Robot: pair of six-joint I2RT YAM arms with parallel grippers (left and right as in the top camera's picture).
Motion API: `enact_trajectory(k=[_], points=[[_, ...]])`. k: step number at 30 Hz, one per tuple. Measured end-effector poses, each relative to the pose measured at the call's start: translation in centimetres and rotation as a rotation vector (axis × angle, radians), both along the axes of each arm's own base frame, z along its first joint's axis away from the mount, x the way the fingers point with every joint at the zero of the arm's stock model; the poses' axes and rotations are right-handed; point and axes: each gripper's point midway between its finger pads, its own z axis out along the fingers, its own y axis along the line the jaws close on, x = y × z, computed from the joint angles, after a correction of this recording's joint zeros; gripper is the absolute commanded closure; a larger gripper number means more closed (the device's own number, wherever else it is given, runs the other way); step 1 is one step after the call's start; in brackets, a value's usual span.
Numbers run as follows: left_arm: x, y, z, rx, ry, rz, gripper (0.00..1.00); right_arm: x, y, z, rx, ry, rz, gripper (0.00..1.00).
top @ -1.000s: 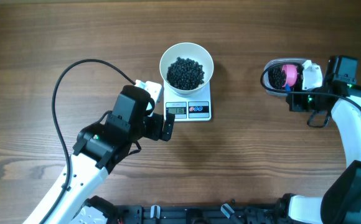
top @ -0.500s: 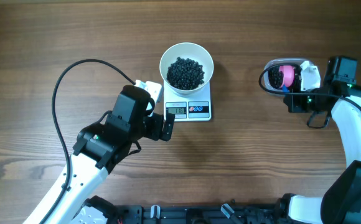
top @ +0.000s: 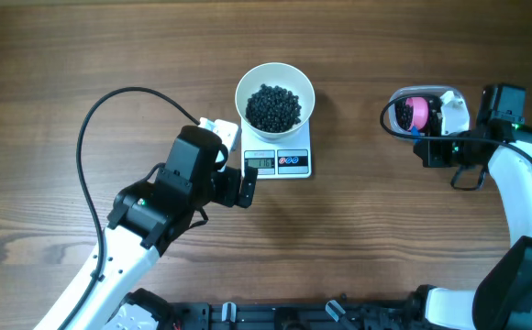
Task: Scoop item into bowl and weigh 150g on scale
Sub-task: 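Dip the pink scoop into the black beans in the tub with the right gripper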
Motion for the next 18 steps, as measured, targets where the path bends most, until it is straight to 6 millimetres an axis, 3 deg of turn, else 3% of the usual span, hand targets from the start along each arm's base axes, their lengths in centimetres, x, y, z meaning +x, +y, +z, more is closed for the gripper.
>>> enact_trajectory(k=[18], points=[[0.0, 0.0, 0.0, 0.0, 0.0, 0.0, 0.0, 0.21, 0.08, 0.09, 0.017, 0.0, -0.028, 0.96]])
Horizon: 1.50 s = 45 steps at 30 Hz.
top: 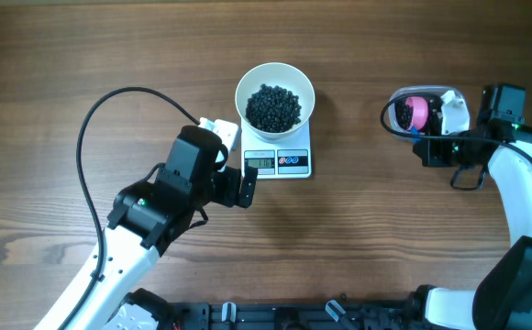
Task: Scoop item into bowl and weigh 150g on scale
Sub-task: 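Dip the pink scoop into the black beans in the tub with the right gripper, then lift the filled scoop and carry it left over the white bowl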
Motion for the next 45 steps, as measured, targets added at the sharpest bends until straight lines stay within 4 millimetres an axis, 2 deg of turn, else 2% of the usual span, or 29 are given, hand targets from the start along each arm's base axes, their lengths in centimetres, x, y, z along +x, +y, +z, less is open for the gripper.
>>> enact_trajectory(k=[17, 24, 35, 45], points=[[0.0, 0.0, 0.0, 0.0, 0.0, 0.0, 0.0, 0.2, 0.7, 0.4, 0.063, -0.007, -0.019, 0.96], [0.0, 0.0, 0.0, 0.0, 0.0, 0.0, 0.0, 0.2, -1.0, 0.8, 0.129, -0.017, -0.108, 0.96], [0.0, 0.0, 0.0, 0.0, 0.0, 0.0, 0.0, 0.2, -1.3, 2.8, 0.346, -0.079, -0.158, 0.96], [0.0, 0.0, 0.0, 0.0, 0.0, 0.0, 0.0, 0.5, -1.4, 5.9, 0.605, -0.132, -0.24, 0.96]])
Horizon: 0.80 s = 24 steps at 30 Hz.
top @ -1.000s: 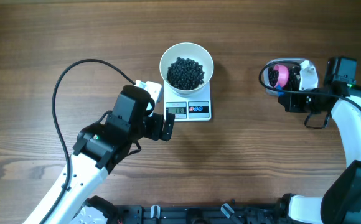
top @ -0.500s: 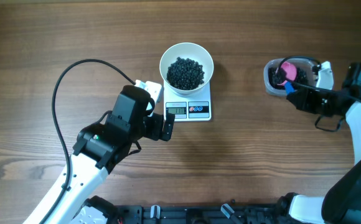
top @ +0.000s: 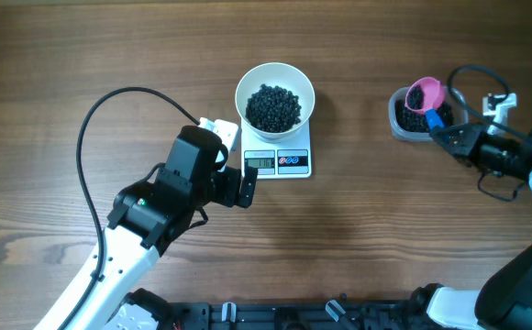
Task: Scoop item into bowl and weigh 150g on scale
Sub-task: 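Lift the filled scoop and carry it left over the white bowl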
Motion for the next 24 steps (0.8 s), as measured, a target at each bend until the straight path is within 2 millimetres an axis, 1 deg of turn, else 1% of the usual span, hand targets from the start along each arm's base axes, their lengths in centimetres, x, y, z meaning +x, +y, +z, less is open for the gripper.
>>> enact_trajectory(k=[4, 10, 14, 19, 21, 24], points=[[0.0, 0.0, 0.0, 0.0, 0.0, 0.0, 0.0, 0.1, 0.3, 1.6, 0.114, -0.03, -0.014, 0.96], [0.0, 0.0, 0.0, 0.0, 0.0, 0.0, 0.0, 0.1, 1.8, 4.3, 0.283, -0.095, 0.025, 0.96], [0.0, 0.0, 0.0, 0.0, 0.0, 0.0, 0.0, 0.3, 2.9, 5.4, 0.359, -0.096, 0.049, 0.96], [0.0, 0.0, 0.0, 0.0, 0.0, 0.0, 0.0, 0.5, 5.5, 6.1, 0.409, -0.079, 0.118, 0.96], [0.0, 0.0, 0.0, 0.0, 0.0, 0.0, 0.0, 1.1, 8.2, 6.5, 0.409, -0.105, 0.207, 0.96], [0.0, 0.0, 0.0, -0.001, -0.001, 0.0, 0.0, 2.4, 9.4, 7.3, 0.392, -0.169, 0.259, 0.96]])
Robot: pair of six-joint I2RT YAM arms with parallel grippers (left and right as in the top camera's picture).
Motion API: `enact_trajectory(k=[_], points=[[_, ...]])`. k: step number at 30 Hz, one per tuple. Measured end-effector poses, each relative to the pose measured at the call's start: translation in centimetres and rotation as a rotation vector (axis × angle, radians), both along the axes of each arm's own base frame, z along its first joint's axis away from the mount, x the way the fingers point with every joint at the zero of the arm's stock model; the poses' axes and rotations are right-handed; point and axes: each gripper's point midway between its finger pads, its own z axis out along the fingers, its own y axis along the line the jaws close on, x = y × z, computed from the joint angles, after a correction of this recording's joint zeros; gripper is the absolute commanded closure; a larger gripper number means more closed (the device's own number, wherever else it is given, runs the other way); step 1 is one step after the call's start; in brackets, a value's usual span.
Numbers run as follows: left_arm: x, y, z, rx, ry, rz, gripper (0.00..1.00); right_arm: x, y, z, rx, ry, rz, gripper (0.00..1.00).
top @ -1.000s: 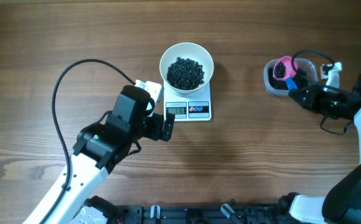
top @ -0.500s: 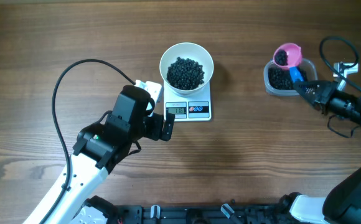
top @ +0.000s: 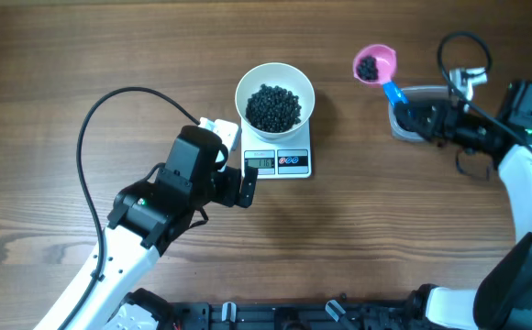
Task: Scoop item into bowl and weigh 150g on scale
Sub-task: 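Lift the filled scoop and carry it left over the white bowl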
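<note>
A white bowl point(top: 275, 94) full of small dark beads stands on the white scale point(top: 278, 161), whose display faces the front edge. My right gripper point(top: 411, 108) is shut on the blue handle of a pink scoop point(top: 374, 64). The scoop holds a few dark beads and hangs over the table to the right of the bowl. Under the right gripper sits the grey supply container point(top: 404, 115), mostly hidden by it. My left gripper point(top: 246, 186) rests at the scale's left front corner; its jaws are too foreshortened to judge.
A black cable point(top: 101, 110) loops from the left arm over the table's left half. Another cable point(top: 454, 46) arcs above the right wrist. The table's front edge carries black fixtures point(top: 275, 312).
The right gripper has lifted the pink scoop out of the grey container and carried it left and toward the back, now loaded with beads. The left arm, bowl and scale have not moved.
At first the right gripper stood over the grey container with the pink scoop down inside it, and stayed so. Later the wrist had turned and the scoop tilted at the container's rim. Now the scoop is out, holding beads, between container and bowl.
</note>
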Motion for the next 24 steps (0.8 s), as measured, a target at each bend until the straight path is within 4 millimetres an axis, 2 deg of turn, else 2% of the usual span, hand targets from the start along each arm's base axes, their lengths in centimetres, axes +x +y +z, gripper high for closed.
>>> enact_trajectory(k=[4, 7, 13, 19, 24], points=[[0.0, 0.0, -0.1, 0.002, 0.003, 0.0, 0.0, 1.3, 2.3, 1.8, 0.008, -0.077, 0.058, 0.96], [0.0, 0.0, 0.0, 0.001, 0.002, 0.0, 0.0, 1.5, 3.9, 2.6, 0.027, -0.076, 0.096, 0.96], [0.0, 0.0, 0.0, 0.001, 0.002, 0.0, 0.0, 1.0, 6.1, 2.8, 0.06, -0.001, 0.142, 0.96], [0.0, 0.0, 0.0, 0.001, 0.002, 0.0, 0.0, 1.1, 6.9, 2.5, 0.047, 0.015, 0.138, 0.96], [0.0, 0.0, 0.0, 0.001, 0.002, 0.0, 0.0, 1.6, 6.8, 2.2, -0.003, -0.057, 0.125, 0.96]])
